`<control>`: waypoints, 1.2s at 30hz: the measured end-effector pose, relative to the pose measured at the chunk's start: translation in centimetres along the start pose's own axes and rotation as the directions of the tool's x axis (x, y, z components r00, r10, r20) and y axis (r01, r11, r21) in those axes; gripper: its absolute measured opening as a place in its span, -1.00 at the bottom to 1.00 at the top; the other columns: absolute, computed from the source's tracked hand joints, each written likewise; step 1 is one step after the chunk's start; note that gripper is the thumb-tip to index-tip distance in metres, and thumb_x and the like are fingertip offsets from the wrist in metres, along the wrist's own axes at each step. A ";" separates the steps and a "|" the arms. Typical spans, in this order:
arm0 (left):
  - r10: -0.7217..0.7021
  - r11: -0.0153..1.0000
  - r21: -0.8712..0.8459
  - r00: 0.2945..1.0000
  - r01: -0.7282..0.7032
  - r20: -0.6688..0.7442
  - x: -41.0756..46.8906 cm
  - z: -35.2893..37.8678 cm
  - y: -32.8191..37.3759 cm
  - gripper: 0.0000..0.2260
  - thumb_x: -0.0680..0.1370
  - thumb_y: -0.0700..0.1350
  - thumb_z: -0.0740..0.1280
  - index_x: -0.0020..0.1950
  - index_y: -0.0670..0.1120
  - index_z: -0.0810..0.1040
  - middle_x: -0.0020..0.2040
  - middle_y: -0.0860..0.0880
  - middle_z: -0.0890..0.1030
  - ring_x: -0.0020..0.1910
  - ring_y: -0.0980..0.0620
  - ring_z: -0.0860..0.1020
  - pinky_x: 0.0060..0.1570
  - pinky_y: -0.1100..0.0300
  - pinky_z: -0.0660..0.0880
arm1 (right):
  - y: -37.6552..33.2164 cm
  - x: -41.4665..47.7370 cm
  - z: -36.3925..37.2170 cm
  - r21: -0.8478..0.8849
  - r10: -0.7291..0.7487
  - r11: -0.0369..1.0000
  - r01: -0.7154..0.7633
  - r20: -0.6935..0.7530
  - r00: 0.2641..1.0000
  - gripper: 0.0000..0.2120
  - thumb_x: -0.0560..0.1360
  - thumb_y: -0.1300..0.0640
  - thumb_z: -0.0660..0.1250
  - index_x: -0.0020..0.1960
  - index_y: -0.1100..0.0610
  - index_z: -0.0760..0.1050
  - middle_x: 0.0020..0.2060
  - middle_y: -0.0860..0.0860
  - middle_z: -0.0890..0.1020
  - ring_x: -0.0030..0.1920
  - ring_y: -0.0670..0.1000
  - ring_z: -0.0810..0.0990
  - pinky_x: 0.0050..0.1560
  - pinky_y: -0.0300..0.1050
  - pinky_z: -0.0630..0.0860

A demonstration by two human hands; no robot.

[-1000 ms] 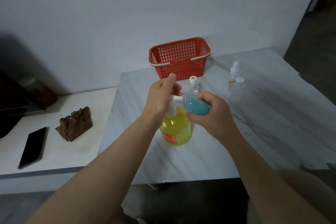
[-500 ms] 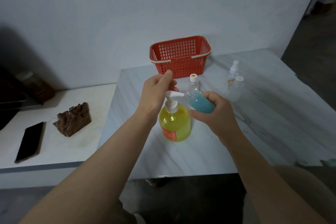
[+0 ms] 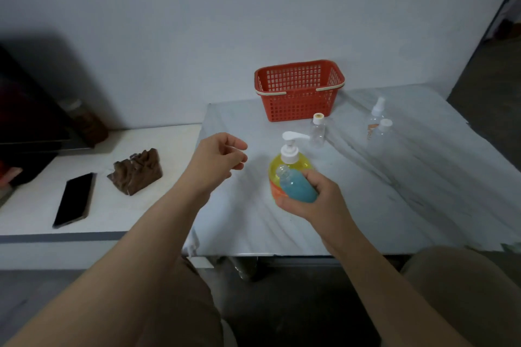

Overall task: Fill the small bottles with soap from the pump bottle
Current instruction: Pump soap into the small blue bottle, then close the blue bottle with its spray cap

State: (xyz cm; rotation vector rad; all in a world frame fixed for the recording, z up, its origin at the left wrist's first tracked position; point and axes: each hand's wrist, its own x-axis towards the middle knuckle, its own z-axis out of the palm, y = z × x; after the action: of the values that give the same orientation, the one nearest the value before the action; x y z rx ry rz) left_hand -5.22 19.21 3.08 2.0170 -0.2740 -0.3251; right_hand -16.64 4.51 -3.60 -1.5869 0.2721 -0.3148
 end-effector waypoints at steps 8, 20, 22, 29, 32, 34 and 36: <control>-0.079 0.858 0.511 0.997 0.055 0.025 -1.9 -5.2 -5.4 -0.98 0.44 -0.15 0.37 -0.17 -0.05 0.55 -0.25 0.00 0.63 -0.30 0.07 0.58 -0.23 0.16 0.54 | -0.2 -0.7 4.4 0.028 -0.007 1.000 0.004 0.101 0.995 -0.73 0.26 0.29 0.56 -0.15 0.10 0.54 -0.42 -0.23 0.52 -0.36 -0.23 0.43 -0.30 -0.36 0.39; -0.232 0.331 0.939 0.973 0.095 -0.016 -2.6 -5.1 -9.7 -0.62 0.41 0.26 0.29 0.03 0.00 0.45 -0.10 0.02 0.52 -0.02 -0.03 0.53 -0.09 0.14 0.47 | -0.5 -1.0 6.4 -0.013 -0.046 0.999 0.048 0.116 0.992 -0.74 0.27 0.29 0.55 -0.22 0.06 0.51 -0.43 -0.18 0.46 -0.41 -0.23 0.39 -0.36 -0.40 0.34; -0.234 0.318 0.943 0.972 0.096 -0.020 -2.6 -4.8 -9.8 -0.66 0.40 0.22 0.31 0.02 0.01 0.45 -0.03 0.01 0.56 0.02 -0.03 0.54 -0.09 0.16 0.44 | -0.4 -1.0 6.4 -0.020 -0.049 0.998 0.052 0.120 0.992 -0.74 0.27 0.28 0.55 -0.22 0.05 0.51 -0.44 -0.20 0.47 -0.41 -0.24 0.39 -0.36 -0.41 0.34; -0.234 0.360 0.927 0.972 0.105 -0.019 -2.4 -4.2 -10.2 -0.75 0.37 0.01 0.35 0.00 0.00 0.47 -0.11 0.02 0.53 -0.05 -0.03 0.54 -0.13 0.16 0.46 | -0.5 -0.8 6.6 -0.046 -0.047 0.997 0.053 0.129 0.991 -0.74 0.27 0.25 0.56 -0.20 0.06 0.51 -0.39 -0.16 0.48 -0.39 -0.24 0.41 -0.36 -0.40 0.35; -0.245 0.375 0.922 0.970 0.096 -0.001 -2.1 -4.0 -10.2 -0.73 0.36 -0.03 0.38 0.02 -0.02 0.47 -0.11 0.00 0.53 -0.04 -0.04 0.54 -0.05 0.11 0.53 | -0.7 -0.9 6.8 -0.052 -0.046 0.997 0.053 0.135 0.990 -0.74 0.27 0.25 0.56 -0.19 0.06 0.51 -0.35 -0.10 0.48 -0.39 -0.23 0.41 -0.35 -0.39 0.36; -0.244 0.378 0.921 0.970 0.088 0.008 -2.0 -4.0 -10.2 -0.73 0.36 -0.05 0.39 0.03 -0.03 0.48 -0.10 0.00 0.54 -0.04 -0.05 0.54 -0.05 0.11 0.53 | -0.8 -0.9 6.9 -0.063 -0.046 0.996 0.055 0.139 0.989 -0.74 0.28 0.26 0.56 -0.19 0.06 0.51 -0.35 -0.09 0.47 -0.39 -0.23 0.41 -0.36 -0.40 0.35; -0.222 0.403 0.911 0.975 0.091 0.000 -1.9 -4.0 -10.0 -0.73 0.36 -0.04 0.40 0.01 -0.03 0.49 -0.10 -0.01 0.55 -0.06 -0.05 0.55 -0.08 0.13 0.53 | -0.9 -1.0 6.9 -0.075 -0.044 0.996 0.055 0.143 0.989 -0.74 0.28 0.25 0.55 -0.19 0.05 0.51 -0.36 -0.10 0.48 -0.40 -0.24 0.42 -0.37 -0.42 0.35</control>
State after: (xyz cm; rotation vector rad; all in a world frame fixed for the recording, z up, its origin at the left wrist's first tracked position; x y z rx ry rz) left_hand -5.13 27.62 -3.89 3.1645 -0.3893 -0.4860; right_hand -15.11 11.32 -2.98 -1.6870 0.1375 -0.2307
